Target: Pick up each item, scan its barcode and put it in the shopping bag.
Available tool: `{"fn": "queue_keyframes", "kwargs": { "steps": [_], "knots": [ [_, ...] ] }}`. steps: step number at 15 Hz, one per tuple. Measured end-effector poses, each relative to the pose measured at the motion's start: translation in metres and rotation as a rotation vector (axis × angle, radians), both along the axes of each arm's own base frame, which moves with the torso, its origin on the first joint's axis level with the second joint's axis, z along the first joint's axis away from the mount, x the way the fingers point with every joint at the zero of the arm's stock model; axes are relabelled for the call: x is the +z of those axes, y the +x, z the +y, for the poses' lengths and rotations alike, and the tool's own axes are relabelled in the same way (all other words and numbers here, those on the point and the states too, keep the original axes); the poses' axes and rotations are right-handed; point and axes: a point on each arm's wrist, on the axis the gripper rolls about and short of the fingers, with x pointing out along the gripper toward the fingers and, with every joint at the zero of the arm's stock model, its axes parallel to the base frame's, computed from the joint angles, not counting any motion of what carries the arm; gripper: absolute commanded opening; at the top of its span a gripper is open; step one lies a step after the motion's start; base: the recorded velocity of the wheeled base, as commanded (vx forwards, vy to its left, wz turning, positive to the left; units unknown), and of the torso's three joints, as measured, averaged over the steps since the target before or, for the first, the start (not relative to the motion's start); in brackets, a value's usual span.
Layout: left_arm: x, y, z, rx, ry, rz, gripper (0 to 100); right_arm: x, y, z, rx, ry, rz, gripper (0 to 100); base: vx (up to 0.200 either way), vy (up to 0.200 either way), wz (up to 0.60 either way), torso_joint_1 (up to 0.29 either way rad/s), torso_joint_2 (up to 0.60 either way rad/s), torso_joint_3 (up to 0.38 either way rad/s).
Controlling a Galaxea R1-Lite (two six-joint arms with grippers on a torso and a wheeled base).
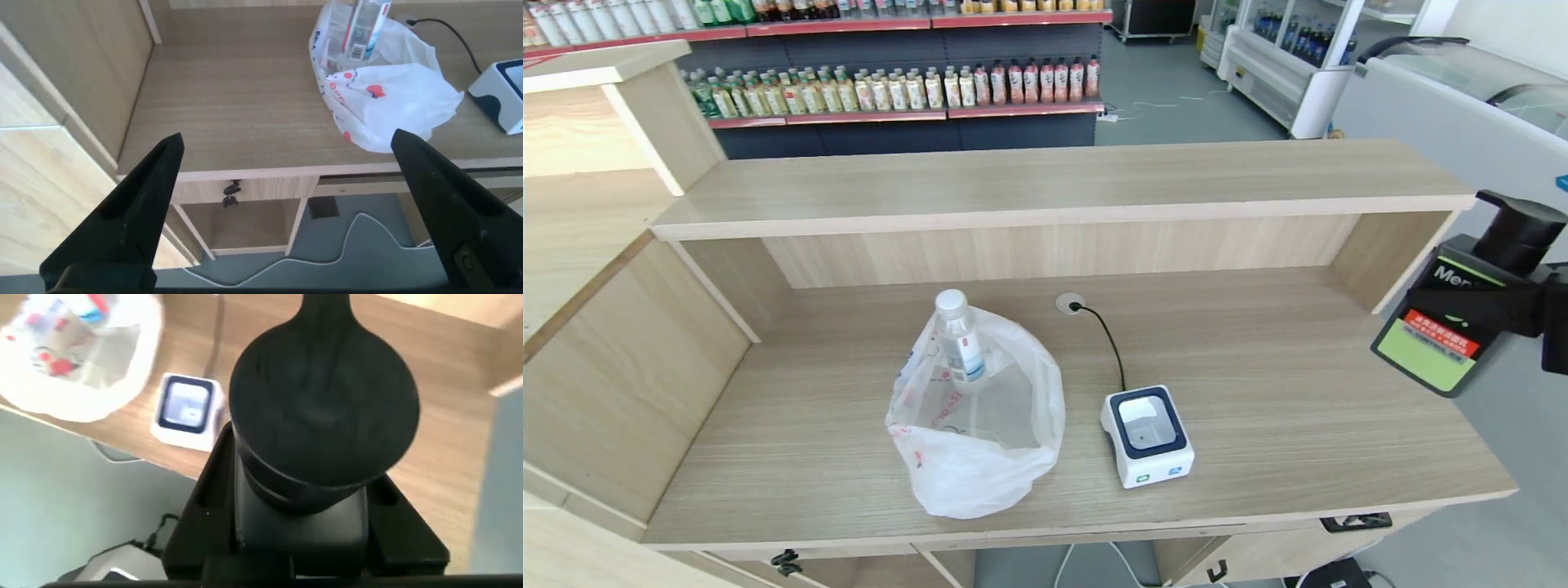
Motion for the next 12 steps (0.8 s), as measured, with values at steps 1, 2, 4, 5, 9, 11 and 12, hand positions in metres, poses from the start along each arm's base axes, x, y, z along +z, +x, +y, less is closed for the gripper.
{"fn": "queue_keyframes", "kwargs": {
  "steps": [1,2,4,5,9,11,12],
  "knots": [
    [0.000,0.000,0.000,0.000,0.000,0.000,100,-0.002,0.001,0.008,0.057,0.044,0.020,0,0.000,0.000,0.00,0.000,0.00,0.000],
    [0.000,0.000,0.000,0.000,0.000,0.000,100,-0.005,0.003,0.015,0.131,0.107,0.054,0,0.000,0.000,0.00,0.000,0.00,0.000],
    [0.000,0.000,0.000,0.001,0.000,0.000,100,-0.003,0.013,0.024,0.280,0.263,0.069,0,0.000,0.000,0.00,0.000,0.00,0.000],
    [0.000,0.000,0.000,0.000,0.000,0.000,100,-0.005,0.021,0.026,0.321,0.334,0.073,0,0.000,0.000,0.00,0.000,0.00,0.000],
    [0.000,0.000,0.000,0.000,0.000,0.000,100,-0.045,0.058,0.005,0.422,0.451,0.163,0,0.000,0.000,0.00,0.000,0.00,0.000],
    [0.000,0.000,0.000,0.000,0.000,0.000,100,-0.069,0.072,-0.010,0.406,0.489,0.245,0,0.000,0.000,0.00,0.000,0.00,0.000],
    [0.000,0.000,0.000,0.000,0.000,0.000,100,-0.080,0.078,-0.018,0.390,0.508,0.282,0,0.000,0.000,0.00,0.000,0.00,0.000]
  ]
}}
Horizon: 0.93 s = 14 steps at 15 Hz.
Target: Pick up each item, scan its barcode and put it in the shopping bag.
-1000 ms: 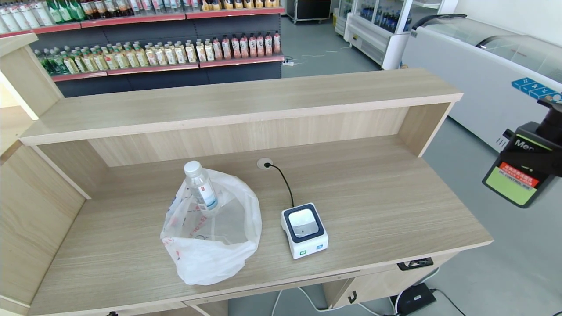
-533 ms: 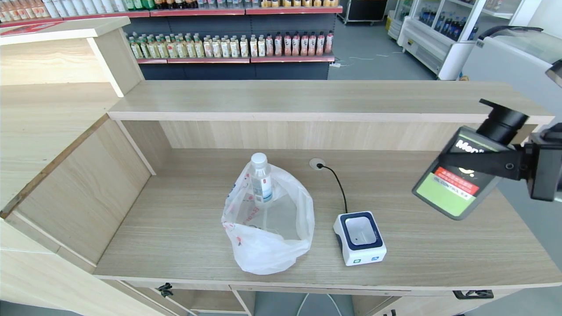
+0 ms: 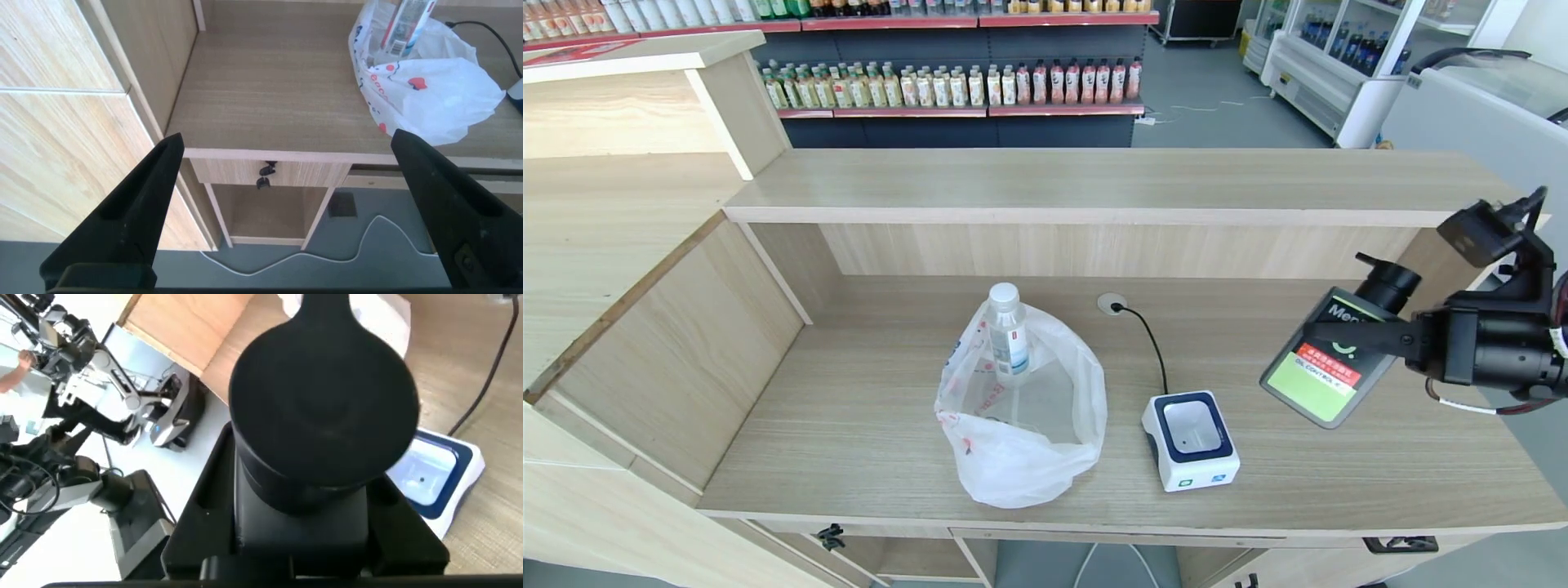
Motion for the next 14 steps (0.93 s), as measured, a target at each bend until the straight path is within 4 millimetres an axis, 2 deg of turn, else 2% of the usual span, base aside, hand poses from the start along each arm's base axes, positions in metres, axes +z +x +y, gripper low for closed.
{"fn": "queue_keyframes", "kwargs": {
  "steps": [5,11,14],
  "knots": [
    [0.000,0.000,0.000,0.000,0.000,0.000,100,-0.031,0.018,-0.013,-0.012,0.019,0.106,0,0.000,0.000,0.00,0.000,0.00,0.000],
    [0.000,0.000,0.000,0.000,0.000,0.000,100,-0.061,0.016,-0.025,0.000,0.032,0.109,0,0.000,0.000,0.00,0.000,0.00,0.000],
    [0.000,0.000,0.000,0.000,0.000,0.000,100,-0.076,0.017,-0.040,0.018,0.007,0.057,0,0.000,0.000,0.00,0.000,0.00,0.000]
  ]
}}
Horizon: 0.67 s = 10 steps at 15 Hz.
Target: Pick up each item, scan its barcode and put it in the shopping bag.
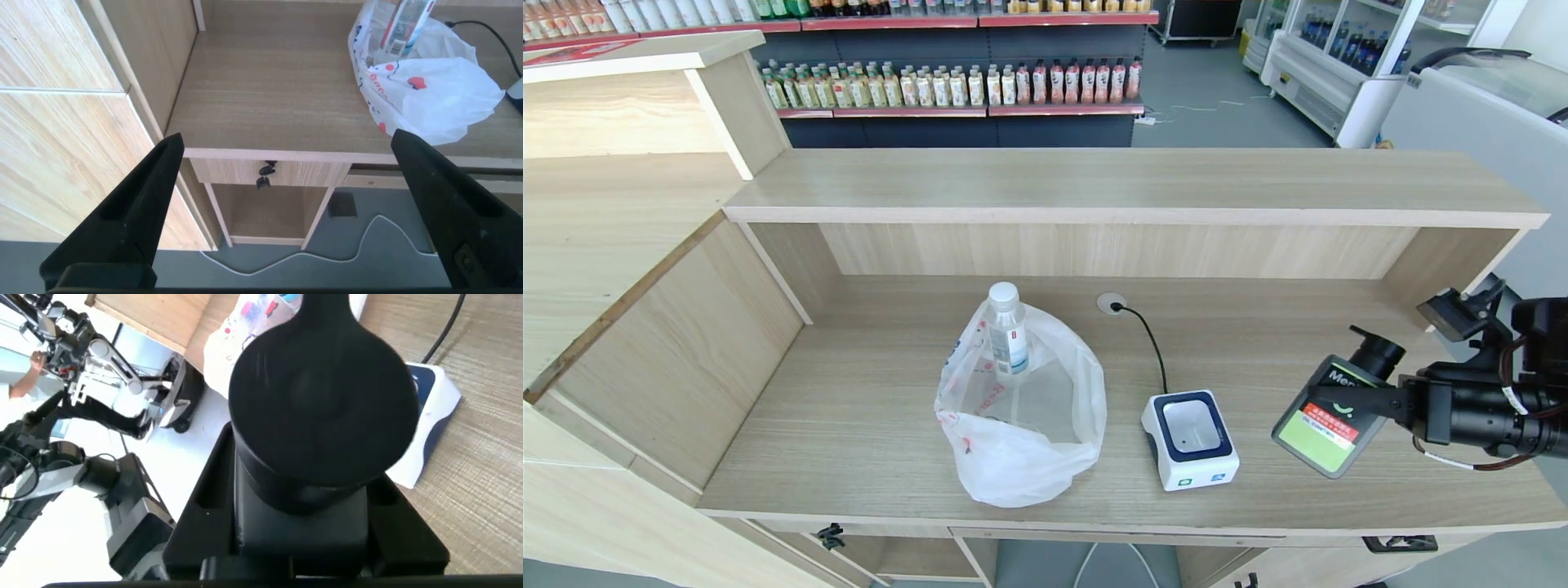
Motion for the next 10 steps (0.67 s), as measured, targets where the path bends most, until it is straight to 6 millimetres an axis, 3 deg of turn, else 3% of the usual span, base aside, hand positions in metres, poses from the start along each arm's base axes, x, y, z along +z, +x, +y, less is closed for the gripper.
{"fn": "queue_keyframes", "kwargs": {
  "steps": [5,10],
  "knots": [
    [0.000,0.000,0.000,0.000,0.000,0.000,100,-0.005,0.018,-0.013,-0.021,-0.013,-0.029,0,0.000,0.000,0.00,0.000,0.00,0.000],
    [0.000,0.000,0.000,0.000,0.000,0.000,100,-0.013,0.029,-0.011,-0.005,-0.009,-0.010,0,0.000,0.000,0.00,0.000,0.00,0.000]
  ]
}}
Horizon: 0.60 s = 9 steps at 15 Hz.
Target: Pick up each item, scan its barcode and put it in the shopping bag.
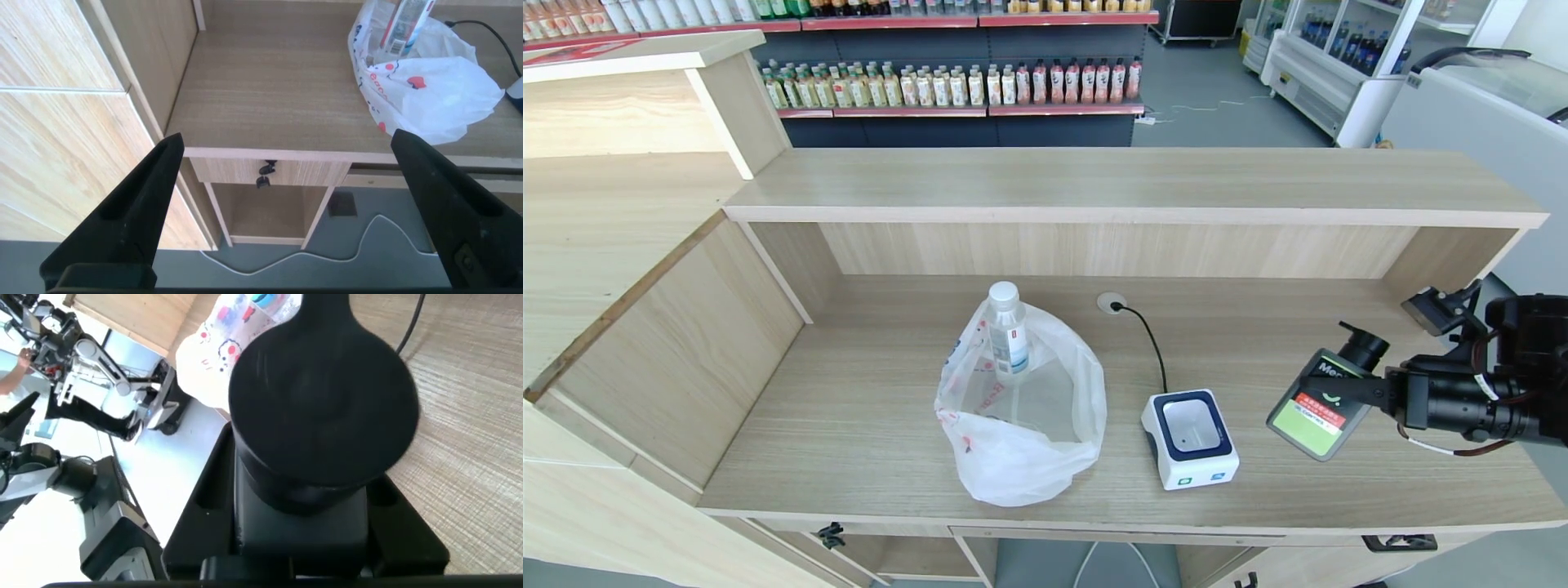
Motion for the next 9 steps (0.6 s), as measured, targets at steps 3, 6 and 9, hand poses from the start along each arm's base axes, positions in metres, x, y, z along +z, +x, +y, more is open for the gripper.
{"fn": "queue_keyframes", "kwargs": {
  "steps": [3,6,9],
  "knots": [
    [0.000,0.000,0.000,0.000,0.000,0.000,100,-0.003,0.009,0.004,0.021,0.000,0.001,0,0.000,0.000,0.00,0.000,0.00,0.000],
    [0.000,0.000,0.000,0.000,0.000,0.000,100,-0.006,0.019,0.012,0.050,-0.001,-0.001,0,0.000,0.000,0.00,0.000,0.00,0.000],
    [0.000,0.000,0.000,0.000,0.000,0.000,100,-0.007,0.027,0.021,0.084,-0.003,-0.007,0,0.000,0.000,0.00,0.000,0.00,0.000]
  ]
}}
